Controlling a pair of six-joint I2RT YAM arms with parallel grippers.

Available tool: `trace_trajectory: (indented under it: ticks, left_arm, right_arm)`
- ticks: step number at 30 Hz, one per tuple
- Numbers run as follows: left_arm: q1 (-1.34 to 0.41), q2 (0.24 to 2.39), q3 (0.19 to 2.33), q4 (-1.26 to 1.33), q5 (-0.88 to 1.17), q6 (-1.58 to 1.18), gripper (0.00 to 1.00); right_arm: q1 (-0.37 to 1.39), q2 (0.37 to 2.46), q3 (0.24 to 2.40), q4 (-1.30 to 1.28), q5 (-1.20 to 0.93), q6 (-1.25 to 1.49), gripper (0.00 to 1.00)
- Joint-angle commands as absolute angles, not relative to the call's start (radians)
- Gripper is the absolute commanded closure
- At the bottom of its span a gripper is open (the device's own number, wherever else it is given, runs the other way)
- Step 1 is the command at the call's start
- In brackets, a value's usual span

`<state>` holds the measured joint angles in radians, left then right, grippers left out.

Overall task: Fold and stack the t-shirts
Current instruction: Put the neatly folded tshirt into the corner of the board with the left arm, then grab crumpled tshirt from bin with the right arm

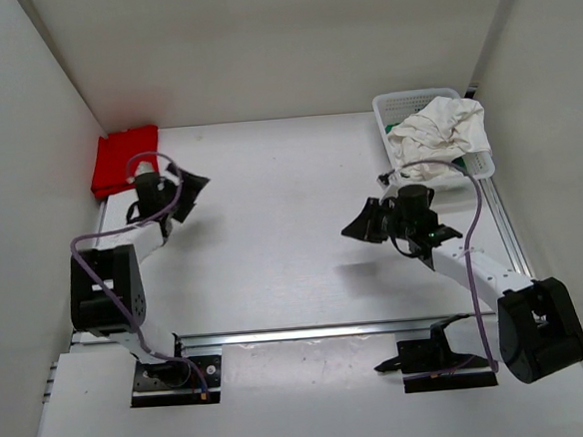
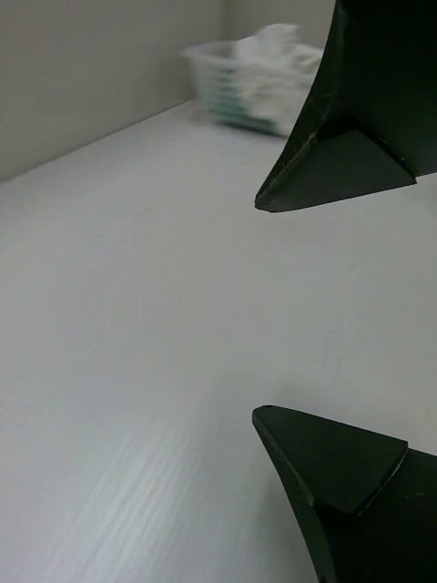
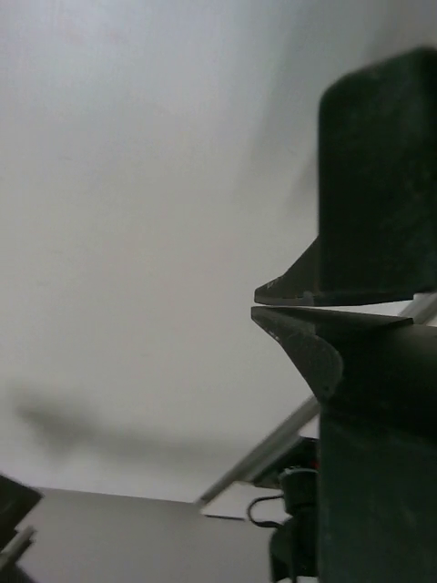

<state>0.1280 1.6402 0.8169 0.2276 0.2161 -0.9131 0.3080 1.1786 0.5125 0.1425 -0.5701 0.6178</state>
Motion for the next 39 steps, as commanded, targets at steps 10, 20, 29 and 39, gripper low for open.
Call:
trace_trajectory:
  ticks: [10, 20, 29, 39]
  left_arm:
    - [-0.686, 1.367, 0.743, 0.196, 0.224, -0.699, 0.04]
    - [-0.724, 1.214, 0.48, 0.232, 0.36, -0.7, 0.05]
    - [-0.723, 1.224, 0.476, 0.244, 0.374, -0.684, 0.05]
    - [-0.675, 1.233, 0.469, 0.267, 0.391, -0.707, 0.07]
  right_arm:
    - [-0.044, 1.468, 1.202, -0.256, -0.058, 0.318, 0.92]
    - [-0.178, 1.859, 1.626, -0.518, 0.114, 0.23, 0.51]
    - [-0.187, 2.009, 1.7, -0.508, -0.028, 0.32, 0.43]
    - [-0.232, 1.917, 1.656, -0.422, -0.178, 0.379, 1.0]
